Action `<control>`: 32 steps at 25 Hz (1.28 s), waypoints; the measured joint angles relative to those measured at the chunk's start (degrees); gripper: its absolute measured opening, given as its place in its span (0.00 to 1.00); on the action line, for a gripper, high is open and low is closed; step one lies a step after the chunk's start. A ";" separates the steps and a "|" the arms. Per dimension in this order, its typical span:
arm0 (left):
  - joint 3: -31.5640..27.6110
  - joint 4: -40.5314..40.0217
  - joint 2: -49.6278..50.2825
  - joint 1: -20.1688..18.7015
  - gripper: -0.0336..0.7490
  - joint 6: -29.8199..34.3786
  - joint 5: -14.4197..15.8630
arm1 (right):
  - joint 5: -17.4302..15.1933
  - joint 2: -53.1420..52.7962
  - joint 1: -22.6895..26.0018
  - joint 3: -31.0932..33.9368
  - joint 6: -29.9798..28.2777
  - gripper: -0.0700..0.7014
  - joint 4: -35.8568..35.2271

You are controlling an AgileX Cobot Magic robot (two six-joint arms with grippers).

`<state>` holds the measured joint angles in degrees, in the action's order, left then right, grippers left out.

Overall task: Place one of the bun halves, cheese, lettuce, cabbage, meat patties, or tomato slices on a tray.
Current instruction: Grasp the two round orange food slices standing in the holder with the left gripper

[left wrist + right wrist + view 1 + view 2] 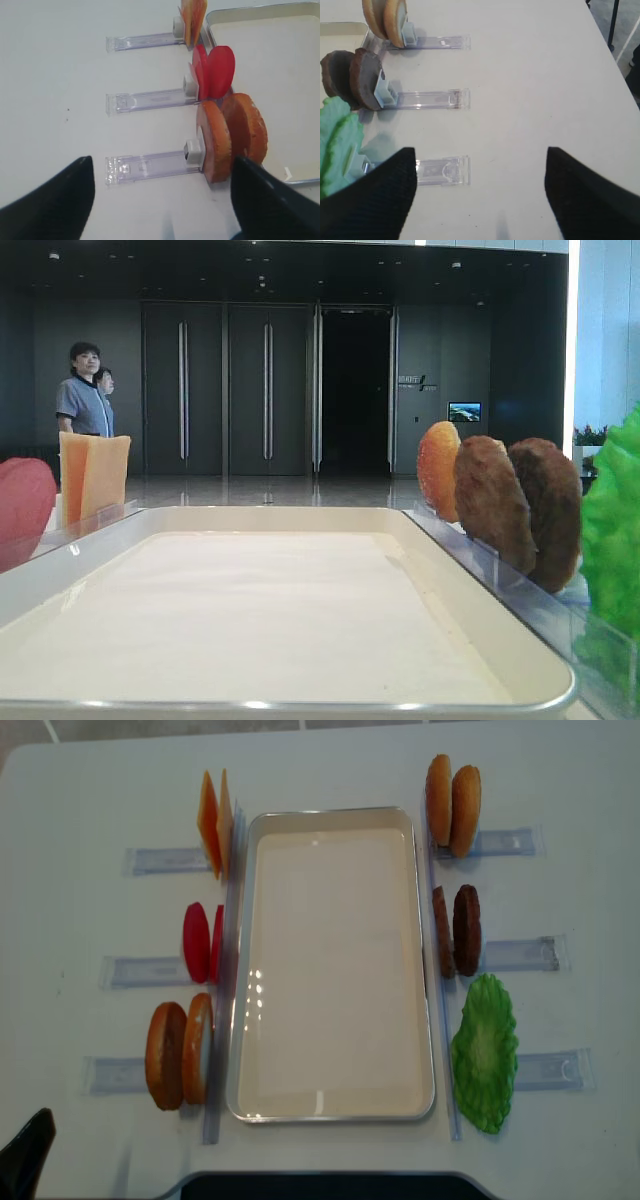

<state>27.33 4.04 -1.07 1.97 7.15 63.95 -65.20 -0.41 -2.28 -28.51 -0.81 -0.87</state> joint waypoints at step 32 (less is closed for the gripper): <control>19.04 -2.06 36.83 0.00 0.82 -6.44 8.24 | 0.00 0.00 0.00 0.00 0.00 0.78 0.00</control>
<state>46.37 1.98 35.76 1.97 0.71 72.19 -65.20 -0.41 -2.28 -28.51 -0.81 -0.87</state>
